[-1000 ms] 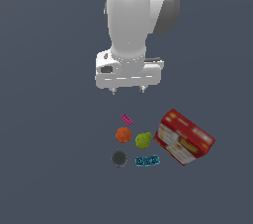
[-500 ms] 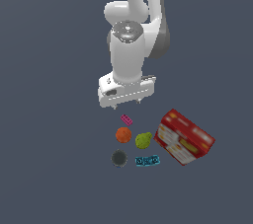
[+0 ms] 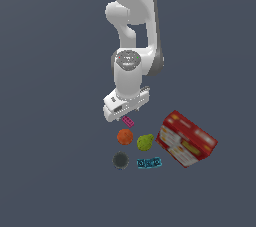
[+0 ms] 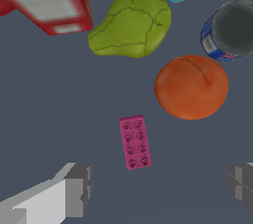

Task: Pick up a designated object from a clutter of objects.

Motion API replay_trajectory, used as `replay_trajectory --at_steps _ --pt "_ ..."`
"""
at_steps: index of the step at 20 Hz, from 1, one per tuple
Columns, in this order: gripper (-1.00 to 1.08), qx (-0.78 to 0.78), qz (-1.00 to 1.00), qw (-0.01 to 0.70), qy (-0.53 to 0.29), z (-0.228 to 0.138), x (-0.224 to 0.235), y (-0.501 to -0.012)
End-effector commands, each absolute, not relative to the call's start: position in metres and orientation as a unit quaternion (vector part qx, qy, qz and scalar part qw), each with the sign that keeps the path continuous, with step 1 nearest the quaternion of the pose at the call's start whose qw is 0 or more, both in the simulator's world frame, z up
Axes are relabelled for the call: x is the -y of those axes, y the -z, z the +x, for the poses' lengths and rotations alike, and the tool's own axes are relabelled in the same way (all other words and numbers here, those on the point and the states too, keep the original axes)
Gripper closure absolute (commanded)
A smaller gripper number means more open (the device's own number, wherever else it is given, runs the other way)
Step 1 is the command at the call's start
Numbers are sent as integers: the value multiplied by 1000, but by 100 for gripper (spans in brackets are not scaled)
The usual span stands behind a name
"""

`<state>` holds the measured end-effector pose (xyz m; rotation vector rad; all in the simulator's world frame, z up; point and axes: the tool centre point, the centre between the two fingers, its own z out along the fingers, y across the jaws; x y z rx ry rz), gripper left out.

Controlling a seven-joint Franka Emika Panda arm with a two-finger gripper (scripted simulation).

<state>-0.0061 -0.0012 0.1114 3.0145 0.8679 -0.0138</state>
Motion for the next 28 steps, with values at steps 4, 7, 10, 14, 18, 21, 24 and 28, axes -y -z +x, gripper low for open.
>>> replay_trajectory --at_steps 4,7,10,14,18,21,24,28 --pt "-92 -324 946 1 2 -14 1 -82" --pt "-92 -341 940 1 1 -17 1 -72" --pt "-92 -352 936 0 0 -20 1 -65" --pt "-92 -357 934 0 0 -21 0 -62" --pt "-92 -355 935 0 1 -21 1 -60" --pt "-92 -355 935 0 0 -21 1 -52" --pt "-92 -356 935 0 0 -22 0 -39" --pt "-92 -356 934 0 0 -22 0 -22"
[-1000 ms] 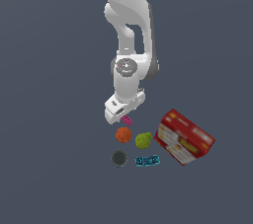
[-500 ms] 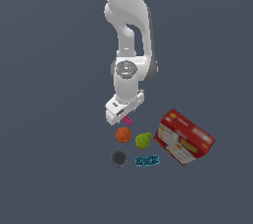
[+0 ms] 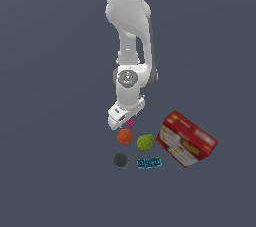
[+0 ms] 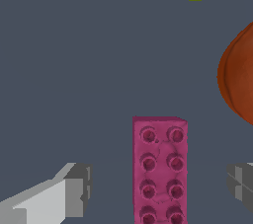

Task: Pick up a designated object from a clutter of objects.

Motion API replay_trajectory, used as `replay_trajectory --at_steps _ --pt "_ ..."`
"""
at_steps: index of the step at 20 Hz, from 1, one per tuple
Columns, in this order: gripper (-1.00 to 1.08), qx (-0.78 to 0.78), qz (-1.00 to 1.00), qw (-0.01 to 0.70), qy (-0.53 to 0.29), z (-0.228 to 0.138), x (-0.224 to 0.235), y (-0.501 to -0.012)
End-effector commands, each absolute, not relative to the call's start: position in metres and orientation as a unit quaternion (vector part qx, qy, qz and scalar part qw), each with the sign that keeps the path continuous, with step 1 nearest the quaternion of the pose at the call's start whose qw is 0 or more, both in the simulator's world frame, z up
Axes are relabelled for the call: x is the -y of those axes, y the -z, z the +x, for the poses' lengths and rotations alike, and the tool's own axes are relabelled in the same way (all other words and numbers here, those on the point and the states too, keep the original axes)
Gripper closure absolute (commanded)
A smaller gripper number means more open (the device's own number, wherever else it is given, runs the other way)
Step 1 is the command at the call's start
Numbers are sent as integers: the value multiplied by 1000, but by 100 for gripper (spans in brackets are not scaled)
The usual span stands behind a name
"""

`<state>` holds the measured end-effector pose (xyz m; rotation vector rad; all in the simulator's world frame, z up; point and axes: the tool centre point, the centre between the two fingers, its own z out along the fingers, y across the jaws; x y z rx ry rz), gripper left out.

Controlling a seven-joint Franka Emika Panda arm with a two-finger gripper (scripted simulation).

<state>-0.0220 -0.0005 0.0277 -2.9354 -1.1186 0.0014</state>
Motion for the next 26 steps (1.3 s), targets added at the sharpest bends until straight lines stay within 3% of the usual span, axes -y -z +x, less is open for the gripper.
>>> replay_trajectory --at_steps 1,6,7,26 --pt "-92 356 -934 0 0 -22 1 -19" --pt "-92 357 -934 0 0 -21 1 -12" --pt "108 357 -934 0 0 -21 1 -12" --pt "108 357 -934 0 0 -22 -4 -31"
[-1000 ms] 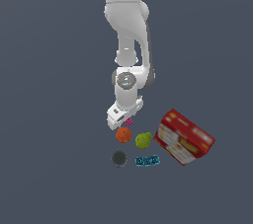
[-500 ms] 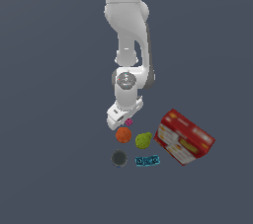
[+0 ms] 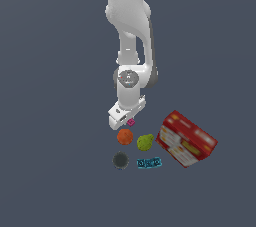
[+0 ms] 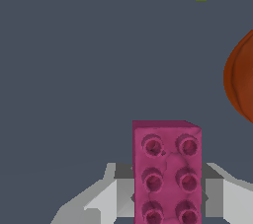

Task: Pick up a designated object from a clutter of objects.

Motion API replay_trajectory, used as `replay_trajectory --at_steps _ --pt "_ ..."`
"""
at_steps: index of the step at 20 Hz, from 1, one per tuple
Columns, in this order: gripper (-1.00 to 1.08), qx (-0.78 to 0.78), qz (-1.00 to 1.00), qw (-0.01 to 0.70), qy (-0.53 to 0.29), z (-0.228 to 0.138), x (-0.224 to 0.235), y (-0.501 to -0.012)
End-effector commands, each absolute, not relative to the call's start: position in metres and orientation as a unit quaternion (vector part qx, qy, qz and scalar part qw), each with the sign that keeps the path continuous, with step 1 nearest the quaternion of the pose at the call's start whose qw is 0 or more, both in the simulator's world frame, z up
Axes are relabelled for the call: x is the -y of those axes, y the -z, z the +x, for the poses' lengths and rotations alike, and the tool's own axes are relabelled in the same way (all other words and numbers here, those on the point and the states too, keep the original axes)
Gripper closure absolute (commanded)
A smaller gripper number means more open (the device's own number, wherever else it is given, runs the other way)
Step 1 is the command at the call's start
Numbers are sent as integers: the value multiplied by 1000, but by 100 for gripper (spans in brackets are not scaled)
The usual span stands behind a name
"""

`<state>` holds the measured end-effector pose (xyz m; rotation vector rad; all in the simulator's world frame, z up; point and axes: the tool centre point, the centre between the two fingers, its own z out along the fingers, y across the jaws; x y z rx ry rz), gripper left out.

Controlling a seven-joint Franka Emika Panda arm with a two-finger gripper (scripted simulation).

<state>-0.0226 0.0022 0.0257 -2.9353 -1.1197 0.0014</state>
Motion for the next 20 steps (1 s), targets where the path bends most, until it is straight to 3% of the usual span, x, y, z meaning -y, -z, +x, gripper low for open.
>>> replay_trajectory --at_steps 1,9,20 --pt "108 357 -934 0 0 -23 -5 -36" --pt "108 357 -934 -1 0 -25 -18 -90" --pt "108 357 -934 0 0 -30 -44 -203"
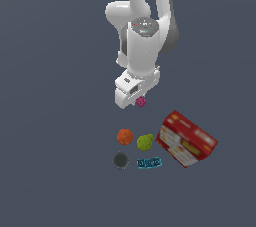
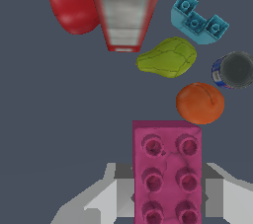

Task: Pick up a designated object from a clutter of objects.

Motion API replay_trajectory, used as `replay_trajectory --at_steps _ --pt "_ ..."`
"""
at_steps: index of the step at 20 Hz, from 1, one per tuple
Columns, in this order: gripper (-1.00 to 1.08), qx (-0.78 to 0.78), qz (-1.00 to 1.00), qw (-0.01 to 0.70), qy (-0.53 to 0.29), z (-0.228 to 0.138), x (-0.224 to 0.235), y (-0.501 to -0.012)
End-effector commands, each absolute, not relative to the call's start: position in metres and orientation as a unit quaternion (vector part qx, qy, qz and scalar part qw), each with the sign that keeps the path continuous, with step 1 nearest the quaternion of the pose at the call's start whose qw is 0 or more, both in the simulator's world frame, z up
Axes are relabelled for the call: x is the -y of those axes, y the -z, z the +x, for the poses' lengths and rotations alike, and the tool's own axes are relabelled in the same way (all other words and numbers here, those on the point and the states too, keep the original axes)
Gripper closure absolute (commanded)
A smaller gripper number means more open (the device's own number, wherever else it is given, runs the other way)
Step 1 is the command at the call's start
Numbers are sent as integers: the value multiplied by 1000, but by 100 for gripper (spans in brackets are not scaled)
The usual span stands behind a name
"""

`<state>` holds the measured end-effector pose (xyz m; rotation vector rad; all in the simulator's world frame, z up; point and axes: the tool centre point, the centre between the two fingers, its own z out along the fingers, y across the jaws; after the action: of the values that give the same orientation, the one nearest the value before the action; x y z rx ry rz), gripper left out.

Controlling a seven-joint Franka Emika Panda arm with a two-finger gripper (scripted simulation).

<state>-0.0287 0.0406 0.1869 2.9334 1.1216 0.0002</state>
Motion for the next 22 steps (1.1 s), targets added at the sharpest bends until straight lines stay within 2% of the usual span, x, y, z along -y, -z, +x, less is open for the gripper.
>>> replay_trajectory --at_steps 1,12,22 --pt "108 -357 934 0 0 -30 -47 -213" --pt "108 -357 934 0 0 -31 -72 -318" --pt "108 -357 934 0 0 -29 -83 -369"
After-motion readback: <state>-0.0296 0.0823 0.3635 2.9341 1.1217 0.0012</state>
